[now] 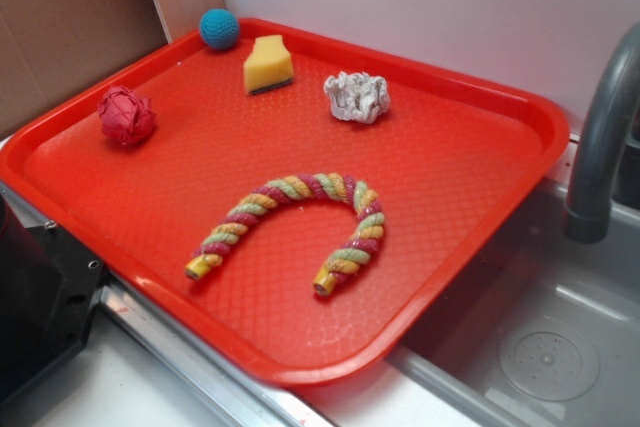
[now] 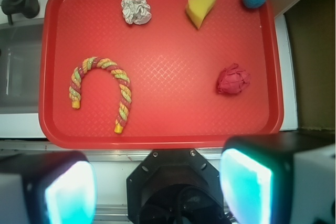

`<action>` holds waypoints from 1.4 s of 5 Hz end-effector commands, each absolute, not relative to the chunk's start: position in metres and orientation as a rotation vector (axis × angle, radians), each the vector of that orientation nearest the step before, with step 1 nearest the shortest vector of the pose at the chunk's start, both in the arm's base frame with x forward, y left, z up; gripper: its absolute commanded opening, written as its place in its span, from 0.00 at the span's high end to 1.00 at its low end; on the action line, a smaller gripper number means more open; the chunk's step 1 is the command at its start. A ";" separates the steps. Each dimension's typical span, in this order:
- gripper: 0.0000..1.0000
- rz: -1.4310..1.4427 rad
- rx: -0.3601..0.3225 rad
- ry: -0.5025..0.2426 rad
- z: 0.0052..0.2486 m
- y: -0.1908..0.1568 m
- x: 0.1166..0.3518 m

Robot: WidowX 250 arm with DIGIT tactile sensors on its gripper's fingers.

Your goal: Grab the green sponge.

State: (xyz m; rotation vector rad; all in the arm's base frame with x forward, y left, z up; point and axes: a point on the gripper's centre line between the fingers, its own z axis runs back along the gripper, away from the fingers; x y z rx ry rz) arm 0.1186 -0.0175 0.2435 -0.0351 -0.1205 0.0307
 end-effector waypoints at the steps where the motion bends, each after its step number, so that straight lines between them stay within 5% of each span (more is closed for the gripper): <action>1: 0.00 0.031 -0.035 -0.121 0.244 -0.018 0.119; 2: 0.00 0.138 0.034 -0.128 0.206 -0.005 0.155; 4: 0.00 0.433 0.018 -0.160 0.157 0.040 0.227; 7: 0.00 0.586 -0.062 -0.305 0.111 0.084 0.293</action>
